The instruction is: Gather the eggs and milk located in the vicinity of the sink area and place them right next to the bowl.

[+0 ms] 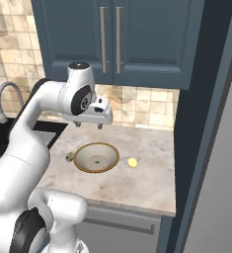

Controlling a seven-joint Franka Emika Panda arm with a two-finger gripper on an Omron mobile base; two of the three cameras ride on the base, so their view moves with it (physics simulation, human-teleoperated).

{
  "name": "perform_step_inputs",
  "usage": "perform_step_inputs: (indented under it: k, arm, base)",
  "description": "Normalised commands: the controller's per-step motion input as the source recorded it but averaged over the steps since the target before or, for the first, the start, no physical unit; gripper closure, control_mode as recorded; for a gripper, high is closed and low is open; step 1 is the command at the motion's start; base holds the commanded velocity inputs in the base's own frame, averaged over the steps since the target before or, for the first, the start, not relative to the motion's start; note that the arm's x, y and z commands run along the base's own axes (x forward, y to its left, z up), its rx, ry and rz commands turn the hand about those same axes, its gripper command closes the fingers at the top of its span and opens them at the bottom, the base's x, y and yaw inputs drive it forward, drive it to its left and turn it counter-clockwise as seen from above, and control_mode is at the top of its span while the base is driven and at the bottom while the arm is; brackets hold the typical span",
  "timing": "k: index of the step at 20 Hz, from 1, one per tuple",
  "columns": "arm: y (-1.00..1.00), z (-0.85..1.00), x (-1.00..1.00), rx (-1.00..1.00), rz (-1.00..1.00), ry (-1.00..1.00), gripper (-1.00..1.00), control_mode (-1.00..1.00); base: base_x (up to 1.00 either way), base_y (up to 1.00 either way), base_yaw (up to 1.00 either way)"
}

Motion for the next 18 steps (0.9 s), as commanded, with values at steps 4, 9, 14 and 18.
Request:
perform_step_inputs:
  k: [4, 9, 14, 18]
  arm:
    - [-0.39, -0.17, 0.00, 0.00, 0.00, 0.00, -1.00, -1.00]
    - [-0.34, -0.21, 0.05, -0.01, 0.00, 0.00, -1.00, -1.00]
    - [-0.32, -0.24, 0.26, -0.09, 0.00, 0.00, -1.00, -1.00]
    - [-0.18, -0.24, 0.25, -0.10, 0.00, 0.00, -1.00, -1.00]
  base:
    - [0.00, 0.00, 0.00]
    - [0.00, 0.00, 0.00]
    - [0.00, 0.00, 0.00]
    - [0.00, 0.00, 0.00]
